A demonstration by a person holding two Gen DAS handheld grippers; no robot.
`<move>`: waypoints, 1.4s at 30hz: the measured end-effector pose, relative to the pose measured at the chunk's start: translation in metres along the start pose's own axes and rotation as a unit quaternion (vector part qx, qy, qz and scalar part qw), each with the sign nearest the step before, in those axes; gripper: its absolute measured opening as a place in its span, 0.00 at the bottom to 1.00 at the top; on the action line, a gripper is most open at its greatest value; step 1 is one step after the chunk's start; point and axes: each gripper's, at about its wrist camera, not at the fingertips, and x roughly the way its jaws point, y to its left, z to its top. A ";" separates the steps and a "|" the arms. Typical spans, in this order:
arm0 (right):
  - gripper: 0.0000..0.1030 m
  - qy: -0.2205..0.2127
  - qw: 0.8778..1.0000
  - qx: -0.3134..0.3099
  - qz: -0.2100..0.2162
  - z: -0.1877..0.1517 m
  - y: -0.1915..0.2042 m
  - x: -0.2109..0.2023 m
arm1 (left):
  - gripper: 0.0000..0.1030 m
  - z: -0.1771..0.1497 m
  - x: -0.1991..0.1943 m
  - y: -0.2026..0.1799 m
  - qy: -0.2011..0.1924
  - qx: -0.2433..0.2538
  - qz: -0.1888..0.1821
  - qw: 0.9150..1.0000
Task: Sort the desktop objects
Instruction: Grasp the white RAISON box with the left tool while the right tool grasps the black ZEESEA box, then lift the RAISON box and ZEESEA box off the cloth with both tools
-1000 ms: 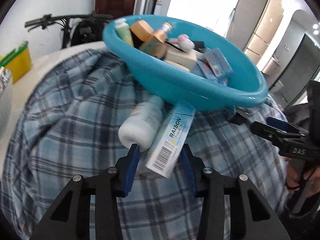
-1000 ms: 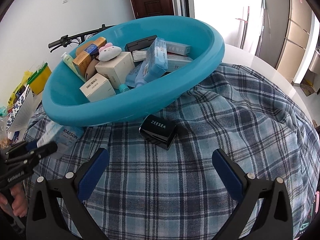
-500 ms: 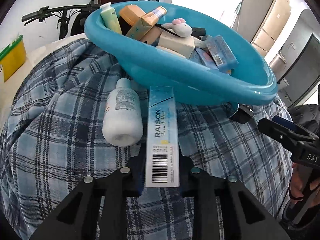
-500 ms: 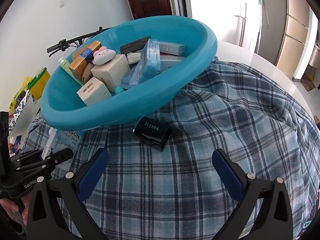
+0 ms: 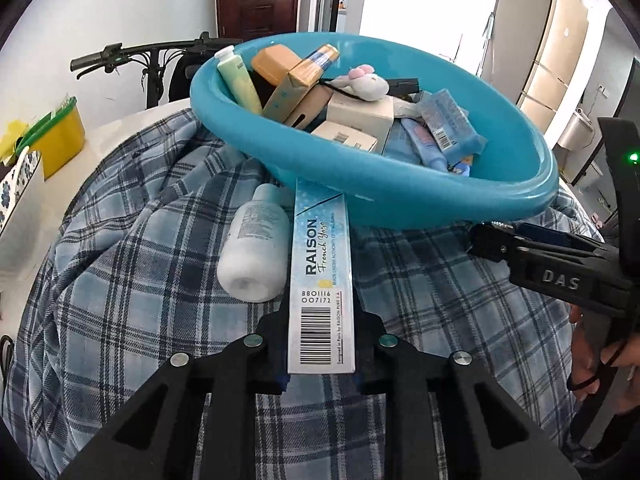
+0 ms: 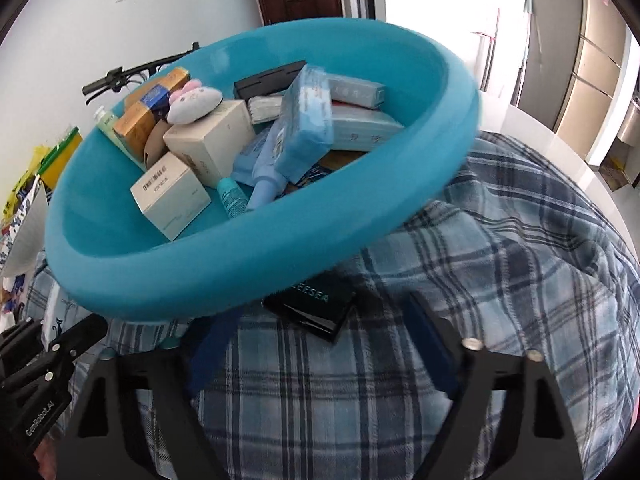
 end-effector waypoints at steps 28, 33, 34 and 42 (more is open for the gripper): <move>0.54 0.022 0.999 -0.022 0.011 -0.037 -0.006 -0.026 | 0.23 -0.016 -0.020 0.005 -0.003 -0.018 -0.020 1.000; 0.54 0.013 0.999 -0.035 0.000 -0.032 0.004 -0.020 | 0.23 -0.015 -0.019 0.009 -0.003 -0.023 -0.016 1.000; 0.54 0.010 0.999 -0.036 -0.005 -0.032 0.006 -0.017 | 0.23 -0.015 -0.019 0.010 -0.002 -0.024 -0.015 1.000; 0.41 0.006 0.999 -0.033 -0.023 -0.039 0.001 -0.013 | 0.23 -0.016 -0.012 0.010 0.006 -0.023 -0.009 1.000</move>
